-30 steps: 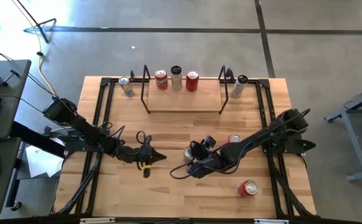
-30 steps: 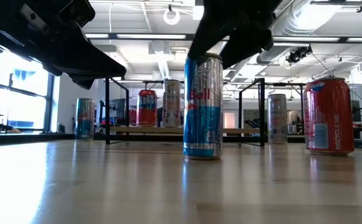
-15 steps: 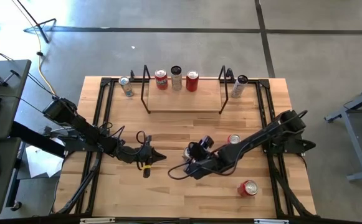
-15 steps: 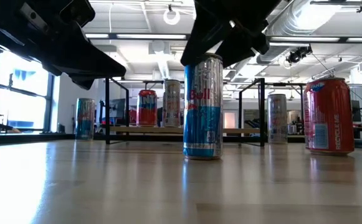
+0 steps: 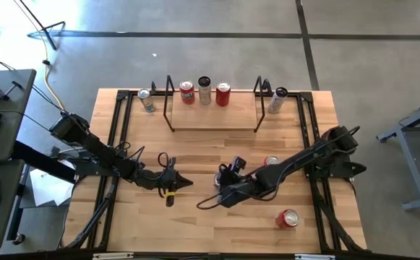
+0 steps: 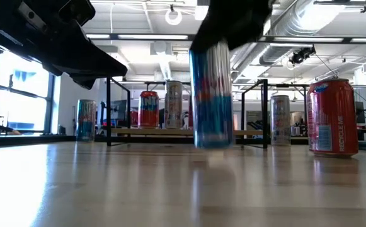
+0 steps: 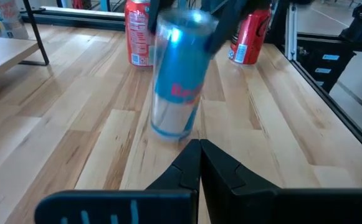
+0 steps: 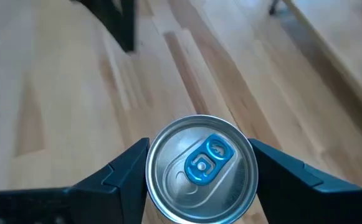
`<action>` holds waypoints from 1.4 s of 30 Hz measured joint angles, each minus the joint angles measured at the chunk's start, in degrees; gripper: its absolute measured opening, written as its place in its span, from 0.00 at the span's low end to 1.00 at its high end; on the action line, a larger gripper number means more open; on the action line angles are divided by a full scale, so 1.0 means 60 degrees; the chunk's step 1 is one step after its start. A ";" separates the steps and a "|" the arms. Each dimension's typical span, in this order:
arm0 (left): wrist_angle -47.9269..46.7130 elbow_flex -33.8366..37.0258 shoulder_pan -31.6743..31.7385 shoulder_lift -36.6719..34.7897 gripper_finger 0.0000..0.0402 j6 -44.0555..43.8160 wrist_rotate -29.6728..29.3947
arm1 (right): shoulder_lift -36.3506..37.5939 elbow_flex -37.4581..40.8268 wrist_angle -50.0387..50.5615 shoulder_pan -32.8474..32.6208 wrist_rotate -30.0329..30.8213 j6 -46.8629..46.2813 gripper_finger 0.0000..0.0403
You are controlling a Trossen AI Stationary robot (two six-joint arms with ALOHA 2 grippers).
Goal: Place canned beverage on shelf
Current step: Put the bottom blue soda can on the shelf
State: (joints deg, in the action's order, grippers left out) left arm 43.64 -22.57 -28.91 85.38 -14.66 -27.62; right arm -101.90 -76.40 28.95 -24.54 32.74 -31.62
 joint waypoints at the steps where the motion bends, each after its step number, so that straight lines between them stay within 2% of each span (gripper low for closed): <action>1: -0.0009 0.0000 0.0002 0.0000 0.00 0.0070 0.0000 | 0.0182 -0.0002 -0.0005 0.0032 -0.0068 0.0311 0.55; 10: -0.0011 0.0000 0.0018 0.0000 0.00 0.0240 -0.0010 | 0.2096 -0.0007 0.1455 0.0886 -0.0303 0.3125 0.55; 15: 0.0010 0.0000 0.0086 0.0000 0.00 0.0656 -0.0073 | 0.3240 -0.0007 0.1994 0.1815 -0.1080 0.4964 0.55; 18: 0.0159 0.0002 0.0349 0.0000 0.00 0.0706 0.0101 | 0.3823 -0.0015 0.2015 0.2960 -0.1925 0.5970 0.55; 23: 0.0736 0.0004 0.0809 0.0000 0.00 0.0788 0.1502 | 0.4147 -0.0022 0.1982 0.5169 -0.3312 0.7736 0.55; 32: 0.1142 0.0004 0.1885 0.0000 0.00 0.1321 0.2848 | 0.3967 -0.0022 0.1017 0.8986 -0.7474 1.0283 0.55; 36: 0.1242 0.0004 0.2227 0.0000 0.00 0.1419 0.3083 | 0.3754 -0.0022 0.0947 1.0376 -0.9294 1.1111 0.55; 42: 0.1373 0.0004 0.2594 0.0000 0.00 0.1567 0.3354 | 0.3214 -0.0022 0.0718 1.1827 -1.0239 1.2117 0.55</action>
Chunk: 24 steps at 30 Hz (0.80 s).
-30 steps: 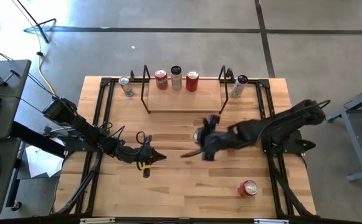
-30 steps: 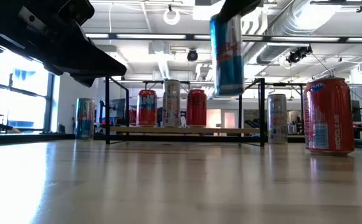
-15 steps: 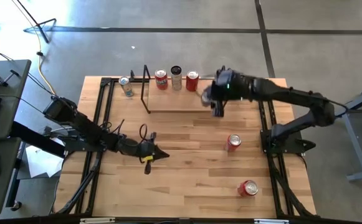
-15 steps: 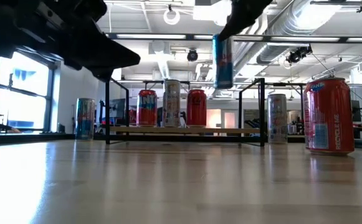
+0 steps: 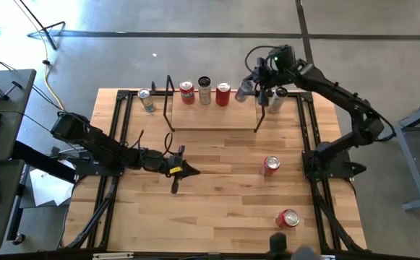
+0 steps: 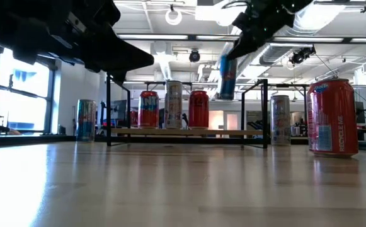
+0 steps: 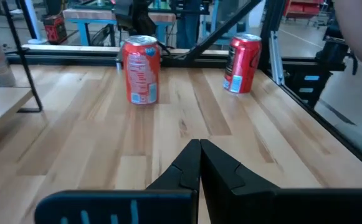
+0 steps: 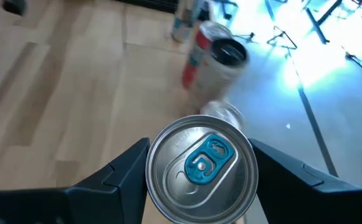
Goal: Place canned beverage on shelf
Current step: Put the bottom blue soda can on the shelf
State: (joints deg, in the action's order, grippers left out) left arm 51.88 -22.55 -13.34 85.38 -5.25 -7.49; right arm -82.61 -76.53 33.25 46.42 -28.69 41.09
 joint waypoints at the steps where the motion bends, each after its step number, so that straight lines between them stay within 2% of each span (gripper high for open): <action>1: 0.0009 0.0000 0.0060 0.0000 0.00 0.0001 -0.0004 | -0.0076 0.0000 -0.0062 0.0159 -0.0134 0.0107 0.55; 7: 0.0346 0.0000 0.0672 0.0000 0.00 -0.0003 -0.0044 | -0.0502 0.0000 -0.0308 0.0782 -0.0640 0.0496 0.55; 14: 0.0379 0.0040 0.1765 0.0044 0.00 -0.0015 0.0092 | -0.0811 -0.0154 -0.0954 0.0847 -0.0662 0.0506 0.55; 24: 0.0623 0.0040 0.3359 0.0047 0.00 0.0309 0.1996 | -0.2457 -0.3101 0.1181 0.0749 -0.0807 0.0372 0.55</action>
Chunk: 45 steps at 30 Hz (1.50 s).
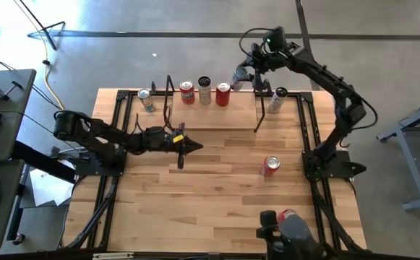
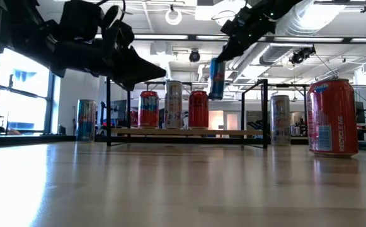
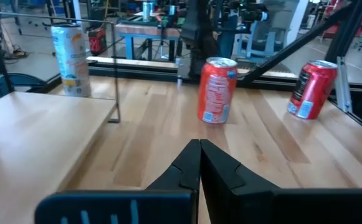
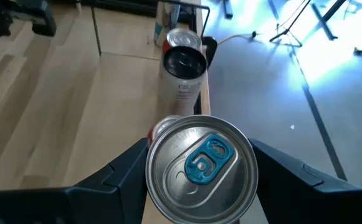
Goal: Place canned beverage on shelf
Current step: Put the bottom blue soda can on the shelf
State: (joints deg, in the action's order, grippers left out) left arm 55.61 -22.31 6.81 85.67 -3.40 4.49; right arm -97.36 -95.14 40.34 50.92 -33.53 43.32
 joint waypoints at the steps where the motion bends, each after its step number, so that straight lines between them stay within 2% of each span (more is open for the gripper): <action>1: 0.0001 0.0000 0.0159 0.0000 0.00 -0.0001 0.0107 | -0.0230 -0.0323 0.0260 0.0007 0.0010 0.0083 0.55; 8: 0.0231 0.0000 0.1204 -0.0021 0.00 -0.0157 0.0926 | -0.1521 -0.2347 0.1877 0.0191 0.0015 0.0656 0.55; 14: 0.0355 0.0004 0.1917 -0.0076 0.00 -0.0352 0.1058 | -0.2175 -0.3126 0.2358 0.0326 0.0021 0.1267 0.55; 22: 0.0439 0.0004 0.2290 -0.0084 0.00 -0.0397 0.1174 | -0.2340 -0.3194 0.2796 0.0712 -0.0050 0.1869 0.55; 27: 0.0517 0.0000 0.2371 -0.0084 0.00 -0.0423 0.1171 | -0.2331 -0.2993 0.2862 0.0918 -0.0754 0.2133 0.55; 32: 0.0510 0.0000 0.2367 -0.0084 0.00 -0.0495 0.1170 | -0.2347 -0.2438 0.2675 0.0903 -0.0722 0.2168 0.55; 45: 0.0503 -0.0004 0.2364 -0.0084 0.00 -0.0492 0.1167 | -0.2523 -0.2422 0.2718 0.0834 -0.0748 0.2192 0.55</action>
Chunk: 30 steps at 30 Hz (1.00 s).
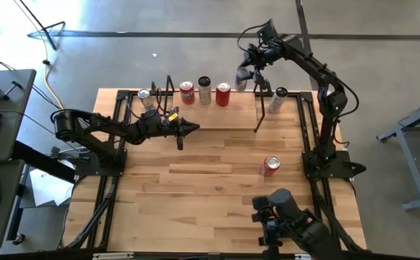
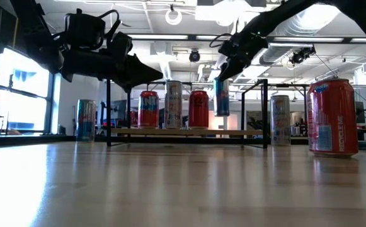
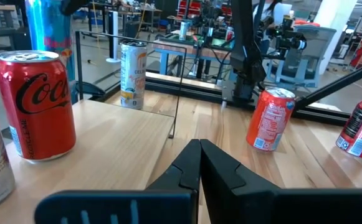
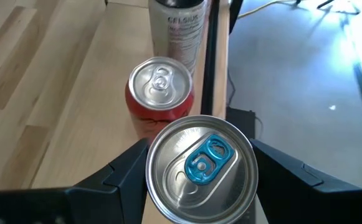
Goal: Place canned beverage on shelf
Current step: Put the bottom blue soda can on the shelf
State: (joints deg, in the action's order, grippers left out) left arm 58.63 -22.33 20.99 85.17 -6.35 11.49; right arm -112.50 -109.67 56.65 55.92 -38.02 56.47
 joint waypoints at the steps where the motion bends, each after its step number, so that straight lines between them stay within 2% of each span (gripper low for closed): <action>1: -0.0004 0.0000 0.0000 0.0000 0.00 0.0000 0.0004 | -0.0067 0.0000 0.0031 -0.0013 -0.0010 0.0000 0.55; 9: -0.0011 0.0000 -0.0004 0.0000 0.00 0.0000 0.0000 | -0.0525 0.0000 0.0168 -0.0015 -0.0020 -0.0004 0.55; 20: -0.0018 -0.0004 -0.0007 0.0000 0.00 0.0068 -0.0004 | -0.0490 0.0018 0.1135 -0.0211 -0.0163 0.0018 0.55; 24: -0.0018 -0.0004 -0.0007 0.0000 0.00 0.0073 -0.0004 | -0.0475 0.0384 0.0922 -0.0176 -0.0739 0.0157 0.55; 30: -0.0017 -0.0004 -0.0007 0.0000 0.00 0.0071 0.0007 | -0.0472 0.0891 0.0023 -0.0192 -0.0666 -0.0069 0.55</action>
State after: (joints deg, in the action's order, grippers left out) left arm 58.53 -22.35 20.95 85.17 -5.93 11.53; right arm -115.33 -104.32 56.79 54.77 -42.02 56.05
